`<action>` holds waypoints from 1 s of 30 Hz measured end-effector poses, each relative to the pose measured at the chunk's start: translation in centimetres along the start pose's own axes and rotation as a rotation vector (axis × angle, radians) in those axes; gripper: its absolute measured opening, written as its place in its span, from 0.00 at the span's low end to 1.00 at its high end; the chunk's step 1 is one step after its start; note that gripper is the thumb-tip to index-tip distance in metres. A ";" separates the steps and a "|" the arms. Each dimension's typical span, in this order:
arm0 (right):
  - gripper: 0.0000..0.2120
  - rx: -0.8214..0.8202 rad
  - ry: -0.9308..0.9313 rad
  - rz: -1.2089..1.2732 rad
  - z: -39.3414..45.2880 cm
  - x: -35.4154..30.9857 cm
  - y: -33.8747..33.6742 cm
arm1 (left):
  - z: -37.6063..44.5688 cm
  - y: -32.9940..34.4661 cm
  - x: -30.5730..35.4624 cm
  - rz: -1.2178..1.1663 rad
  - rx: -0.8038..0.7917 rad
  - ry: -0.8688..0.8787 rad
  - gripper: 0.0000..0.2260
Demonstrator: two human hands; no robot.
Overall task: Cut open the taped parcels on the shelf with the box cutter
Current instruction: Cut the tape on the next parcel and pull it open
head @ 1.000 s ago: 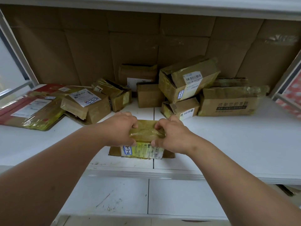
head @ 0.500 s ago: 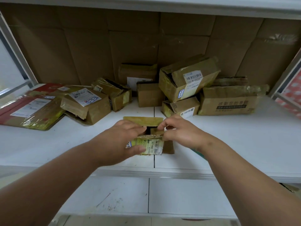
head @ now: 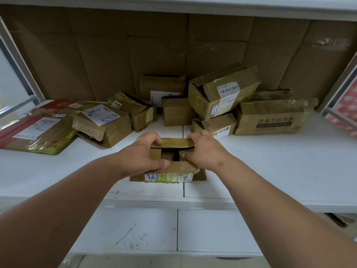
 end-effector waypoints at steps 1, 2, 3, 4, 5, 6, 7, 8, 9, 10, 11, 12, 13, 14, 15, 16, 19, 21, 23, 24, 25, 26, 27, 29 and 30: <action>0.23 0.020 -0.008 -0.012 0.1 -0.1 0.0 | 0.0 -0.1 0.0 0.025 0.003 0.014 0.19; 0.20 0.051 -0.008 -0.018 0.2 -0.2 -0.2 | -0.1 -0.2 -0.1 0.071 0.003 0.033 0.19; 0.16 0.078 0.002 -0.016 0.3 -0.2 -0.4 | -0.1 -0.3 -0.1 0.122 -0.002 0.060 0.19; 0.13 0.092 0.014 0.001 0.5 -0.2 -0.6 | -0.1 -0.3 -0.2 0.165 -0.012 0.088 0.18; 0.12 0.091 0.025 0.031 0.7 -0.1 -0.8 | -0.2 -0.4 -0.2 0.190 -0.029 0.107 0.18; 0.12 0.079 0.036 0.070 0.9 -0.1 -1.0 | -0.2 -0.5 -0.3 0.203 -0.049 0.108 0.19; 0.14 0.054 0.053 0.117 1.1 -0.1 -1.1 | -0.3 -0.5 -0.5 0.212 -0.072 0.090 0.21; 0.16 0.028 0.075 0.172 1.2 0.0 -1.2 | -0.3 -0.6 -0.7 0.224 -0.096 0.062 0.25; 0.17 0.009 0.100 0.226 1.3 0.0 -1.2 | -0.3 -0.6 -0.8 0.240 -0.118 0.032 0.31; 0.18 0.003 0.122 0.259 1.3 0.1 -1.3 | -0.3 -0.6 -1.0 0.257 -0.133 0.008 0.38; 0.19 0.017 0.137 0.261 1.3 0.0 -1.3 | -0.2 -0.7 -1.1 0.272 -0.137 -0.005 0.44; 0.19 0.044 0.144 0.237 1.3 -0.1 -1.2 | -0.1 -0.7 -1.1 0.279 -0.132 -0.009 0.50; 0.19 0.079 0.144 0.206 1.2 -0.2 -1.2 | 0.0 -0.8 -1.2 0.275 -0.119 -0.007 0.54; 0.19 0.107 0.140 0.189 1.0 -0.3 -1.0 | 0.2 -0.8 -1.2 0.268 -0.104 -0.003 0.57; 0.22 0.121 0.135 0.184 0.8 -0.5 -0.7 | 0.3 -0.9 -1.2 0.266 -0.093 0.001 0.58; 0.29 0.121 0.130 0.175 0.5 -0.8 -0.3 | 0.5 -0.9 -1.2 0.271 -0.092 0.002 0.59; 0.55 0.083 0.155 0.067 0.1 -1.4 1.2 | 0.9 -1.0 -1.1 0.286 -0.108 -0.025 0.61; 0.65 0.029 0.218 -0.043 0.3 -1.6 2.1 | 1.0 -0.9 -1.1 0.287 -0.108 -0.044 0.62; 0.67 -0.011 0.278 -0.136 0.5 -2.0 2.2 | 1.1 -0.8 -1.2 0.282 -0.107 -0.063 0.64; 0.67 -0.026 0.290 -0.170 0.5 -2.3 2.2 | 1.1 -0.8 -1.3 0.283 -0.107 -0.075 0.64; 0.66 -0.041 0.293 -0.185 0.6 -2.6 2.1 | 1.1 -0.8 -1.4 0.283 -0.107 -0.084 0.63; 0.64 -0.054 0.288 -0.178 0.5 -2.8 1.9 | 1.1 -0.8 -1.4 0.280 -0.103 -0.090 0.62; 0.61 -0.079 0.281 -0.147 0.4 -3.1 1.7 | 1.2 -0.8 -1.5 0.273 -0.089 -0.093 0.60; 0.49 -0.125 0.240 -0.087 0.1 -3.4 0.7 | 1.2 -0.8 -1.6 0.271 -0.028 -0.088 0.57; 0.37 -0.136 0.216 -0.047 0.1 -3.4 0.0 | 1.2 -0.8 -1.6 0.283 0.005 -0.087 0.55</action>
Point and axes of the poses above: each hand's wrist, its own z-axis towards the middle knuckle, its own y-axis out of the palm, x = y × z, the point moved 4 cm from there along z, towards the middle knuckle, and after that the axes turned 14 degrees about y, right-handed, at the moved point
